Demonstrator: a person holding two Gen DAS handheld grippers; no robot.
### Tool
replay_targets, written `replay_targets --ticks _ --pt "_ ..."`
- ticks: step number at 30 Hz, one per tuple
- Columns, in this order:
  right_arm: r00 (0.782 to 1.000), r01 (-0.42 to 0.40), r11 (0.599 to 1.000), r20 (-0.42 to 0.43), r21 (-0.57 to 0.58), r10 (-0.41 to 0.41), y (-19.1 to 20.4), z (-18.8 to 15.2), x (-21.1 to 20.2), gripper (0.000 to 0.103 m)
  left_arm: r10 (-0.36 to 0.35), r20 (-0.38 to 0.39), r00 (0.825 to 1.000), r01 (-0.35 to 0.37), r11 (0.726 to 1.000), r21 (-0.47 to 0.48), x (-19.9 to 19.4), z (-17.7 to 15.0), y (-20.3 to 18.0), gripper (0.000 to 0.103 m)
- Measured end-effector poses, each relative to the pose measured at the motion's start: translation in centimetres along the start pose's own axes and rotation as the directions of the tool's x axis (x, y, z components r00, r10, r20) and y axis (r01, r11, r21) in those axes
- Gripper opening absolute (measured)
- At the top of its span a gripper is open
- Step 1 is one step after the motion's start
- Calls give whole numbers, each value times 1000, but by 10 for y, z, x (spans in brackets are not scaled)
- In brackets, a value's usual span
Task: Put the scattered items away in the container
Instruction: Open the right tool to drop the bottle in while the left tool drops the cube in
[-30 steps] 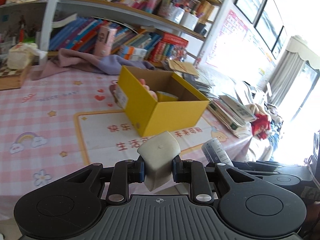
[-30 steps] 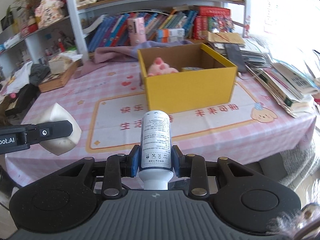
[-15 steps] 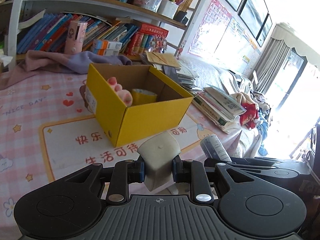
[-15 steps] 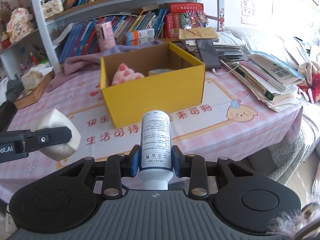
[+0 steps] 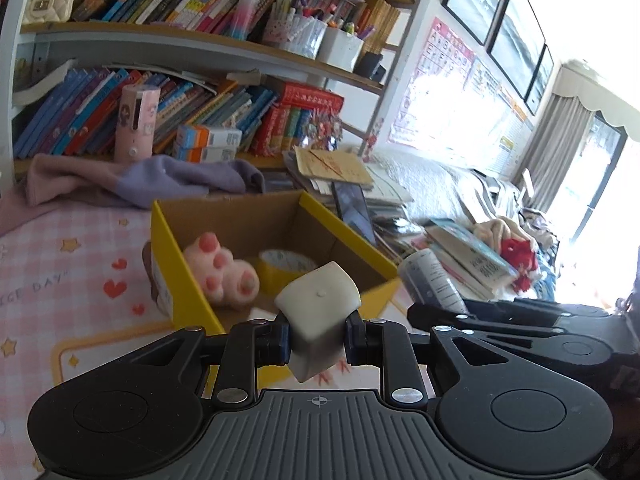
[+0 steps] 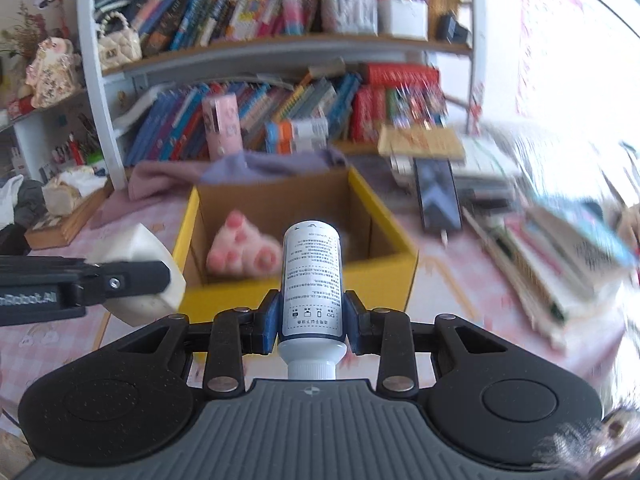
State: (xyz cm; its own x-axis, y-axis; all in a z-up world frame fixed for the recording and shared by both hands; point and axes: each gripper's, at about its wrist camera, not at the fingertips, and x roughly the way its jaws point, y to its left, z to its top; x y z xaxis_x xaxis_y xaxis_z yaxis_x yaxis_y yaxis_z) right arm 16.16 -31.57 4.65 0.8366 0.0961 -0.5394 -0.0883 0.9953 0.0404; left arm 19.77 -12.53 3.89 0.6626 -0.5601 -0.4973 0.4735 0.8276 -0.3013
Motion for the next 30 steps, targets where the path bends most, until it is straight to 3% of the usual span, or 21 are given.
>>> replay_targets --ticks 7,13,22,30 --pt "993 -115 992 32 -59 117 -32 45 48 31 120 28 992 -119 992 -32 43 24 -4 23" --pt "971 -236 964 -62 -123 230 -39 66 114 31 240 -35 970 -241 969 -58 85 26 2 23" --pt "918 -357 922 -240 -148 317 -31 59 190 31 361 -156 919 -371 928 -40 126 19 10 23" --pt "889 -408 903 -285 -135 360 -32 54 207 31 410 -187 892 -425 904 -47 135 16 12 27"
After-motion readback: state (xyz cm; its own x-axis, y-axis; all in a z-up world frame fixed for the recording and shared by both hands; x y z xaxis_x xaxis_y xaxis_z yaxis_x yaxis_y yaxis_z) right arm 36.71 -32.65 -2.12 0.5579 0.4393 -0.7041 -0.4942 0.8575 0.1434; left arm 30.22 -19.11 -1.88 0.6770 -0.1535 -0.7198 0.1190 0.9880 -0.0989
